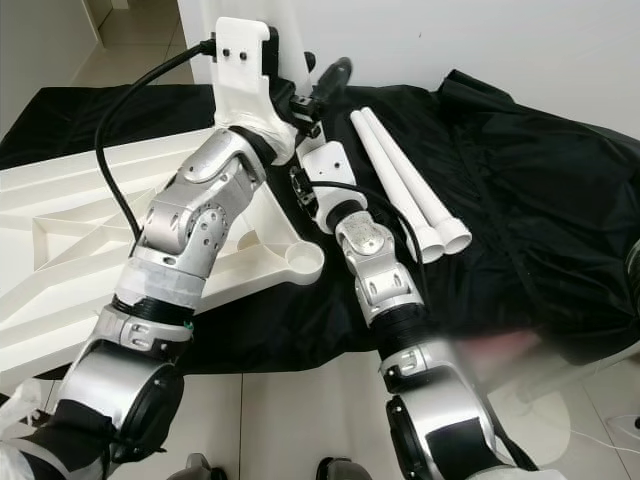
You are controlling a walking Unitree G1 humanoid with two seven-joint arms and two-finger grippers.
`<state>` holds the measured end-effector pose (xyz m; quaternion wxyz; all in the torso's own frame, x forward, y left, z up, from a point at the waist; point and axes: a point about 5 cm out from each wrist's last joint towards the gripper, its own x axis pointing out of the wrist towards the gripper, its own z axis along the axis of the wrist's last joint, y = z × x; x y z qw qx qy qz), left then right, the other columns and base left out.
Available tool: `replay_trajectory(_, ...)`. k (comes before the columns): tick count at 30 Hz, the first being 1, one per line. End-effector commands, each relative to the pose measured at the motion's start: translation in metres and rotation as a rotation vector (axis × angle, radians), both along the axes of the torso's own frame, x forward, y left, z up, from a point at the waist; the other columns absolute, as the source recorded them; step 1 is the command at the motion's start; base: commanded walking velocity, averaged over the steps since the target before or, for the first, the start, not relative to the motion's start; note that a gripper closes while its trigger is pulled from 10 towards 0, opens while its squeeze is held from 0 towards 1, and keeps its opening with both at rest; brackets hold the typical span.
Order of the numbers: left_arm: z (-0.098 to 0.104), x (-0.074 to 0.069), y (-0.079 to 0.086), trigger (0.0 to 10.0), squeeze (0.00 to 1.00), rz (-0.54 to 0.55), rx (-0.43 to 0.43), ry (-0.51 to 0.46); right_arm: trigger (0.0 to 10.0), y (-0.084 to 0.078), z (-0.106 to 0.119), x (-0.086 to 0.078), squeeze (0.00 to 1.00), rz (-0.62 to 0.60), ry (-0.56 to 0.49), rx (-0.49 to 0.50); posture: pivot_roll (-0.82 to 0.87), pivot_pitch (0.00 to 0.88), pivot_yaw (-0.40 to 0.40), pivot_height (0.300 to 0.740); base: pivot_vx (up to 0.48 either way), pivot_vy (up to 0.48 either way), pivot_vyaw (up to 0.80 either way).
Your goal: Building children table
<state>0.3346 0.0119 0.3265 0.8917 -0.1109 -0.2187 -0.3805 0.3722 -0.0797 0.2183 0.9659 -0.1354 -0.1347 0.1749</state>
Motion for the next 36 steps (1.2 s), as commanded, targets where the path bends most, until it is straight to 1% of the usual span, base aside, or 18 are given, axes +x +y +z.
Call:
replay_trajectory(1, 0.002, -0.007, -0.006, 10.0, 1.0, -0.079, 0.032, -0.046, 10.0, -0.006, -0.004, 0.002, 0.0, -0.034, 0.027, 0.028, -0.09, 0.064, -0.029, 0.74, 0.0, 0.0, 0.0)
replay_trajectory(2, 0.003, -0.009, -0.006, 10.0, 0.71, -0.081, 0.043, -0.069, 10.0, -0.007, -0.004, 0.002, 0.0, -0.051, 0.034, 0.055, -0.09, 0.063, -0.027, 0.74, 0.0, 0.0, 0.0)
replay_trajectory(4, 0.003, -0.009, -0.006, 10.0, 0.71, -0.081, 0.043, -0.069, 10.0, -0.007, -0.004, 0.002, 0.0, -0.051, 0.034, 0.055, -0.09, 0.063, -0.027, 0.74, 0.0, 0.0, 0.0)
replay_trajectory(5, 0.004, -0.011, -0.005, 10.0, 0.0, -0.09, 0.032, -0.078, 10.0, -0.009, -0.004, 0.003, 0.0, -0.068, 0.041, 0.094, -0.09, 0.063, -0.027, 0.74, 0.0, 0.0, 0.0)
replay_trajectory(9, 0.006, -0.011, -0.001, 10.0, 0.0, -0.1, 0.008, -0.079, 10.0, -0.013, -0.003, 0.003, 0.0, -0.092, 0.042, 0.132, -0.09, 0.064, -0.024, 0.74, 0.0, 0.0, 0.0)
replay_trajectory(10, 0.006, -0.009, 0.004, 10.0, 0.0, -0.083, -0.005, -0.074, 10.0, -0.017, -0.002, 0.003, 0.0, -0.113, 0.044, 0.18, -0.08, 0.062, -0.024, 0.74, 0.0, 0.0, 0.0)
replay_trajectory(11, 0.006, -0.009, 0.004, 10.0, 0.0, -0.083, -0.005, -0.074, 10.0, -0.017, -0.002, 0.003, 0.0, -0.113, 0.044, 0.18, -0.08, 0.062, -0.024, 0.74, 0.0, 0.0, 0.0)
replay_trajectory(13, 0.001, -0.001, 0.018, 10.0, 0.0, -0.02, -0.008, -0.055, 10.0, -0.025, -0.002, 0.002, 0.0, -0.149, 0.037, 0.234, -0.08, 0.064, -0.022, 0.74, 0.0, 0.0, 0.0)
replay_trajectory(15, 0.001, -0.001, 0.018, 10.0, 0.0, -0.02, -0.008, -0.055, 10.0, -0.025, -0.002, 0.002, 0.0, -0.149, 0.037, 0.234, -0.08, 0.064, -0.022, 0.74, 0.0, 0.0, 0.0)
replay_trajectory(18, -0.002, 0.009, 0.044, 10.0, 0.0, 0.063, -0.081, 0.007, 10.0, -0.044, -0.006, -0.002, 0.0, -0.237, 0.028, 0.336, -0.07, 0.065, -0.015, 0.74, 0.0, 0.0, 0.0)
replay_trajectory(19, -0.002, 0.009, 0.044, 10.0, 0.0, 0.063, -0.081, 0.007, 10.0, -0.044, -0.006, -0.002, 0.0, -0.237, 0.028, 0.336, -0.07, 0.065, -0.015, 0.74, 0.0, 0.0, 0.0)
replay_trajectory(20, -0.002, 0.012, 0.052, 10.0, 0.0, 0.088, -0.107, 0.025, 10.0, -0.05, -0.007, -0.003, 0.0, -0.275, 0.023, 0.367, -0.07, 0.065, -0.013, 0.74, 0.0, 0.0, 0.0)
replay_trajectory(21, -0.002, 0.012, 0.052, 10.0, 0.0, 0.088, -0.107, 0.025, 10.0, -0.05, -0.007, -0.003, 0.0, -0.275, 0.023, 0.367, -0.07, 0.065, -0.013, 0.74, 0.0, 0.0, 0.0)
replay_trajectory(23, -0.003, 0.018, 0.066, 10.0, 0.0, 0.134, -0.13, 0.053, 10.0, -0.06, -0.009, -0.004, 0.0, -0.329, 0.017, 0.401, -0.07, 0.065, -0.008, 0.74, 0.0, 0.0, 0.0)
replay_trajectory(25, -0.01, 0.023, 0.079, 10.0, 0.0, 0.197, -0.113, 0.08, 10.0, -0.065, -0.013, -0.006, 0.0, -0.35, 0.033, 0.401, -0.07, 0.066, -0.006, 0.74, 0.0, 0.0, 0.0)
replay_trajectory(29, -0.016, 0.026, 0.087, 10.0, 0.0, 0.243, -0.085, 0.09, 10.0, -0.066, -0.016, -0.007, 0.0, -0.344, 0.047, 0.39, -0.07, 0.066, -0.004, 0.74, 0.0, 0.0, 0.0)
replay_trajectory(31, -0.026, 0.028, 0.099, 10.0, 0.0, 0.306, -0.09, 0.11, 10.0, -0.059, -0.019, -0.011, 0.0, -0.297, 0.05, 0.387, -0.07, 0.063, -0.002, 0.74, 0.0, 0.0, 0.0)
replay_trajectory(36, -0.041, 0.029, 0.108, 10.0, 0.0, 0.364, -0.073, 0.142, 10.0, -0.052, -0.019, -0.018, 0.0, -0.251, 0.028, 0.403, -0.07, 0.059, -0.004, 0.74, 0.0, 0.0, 0.0)
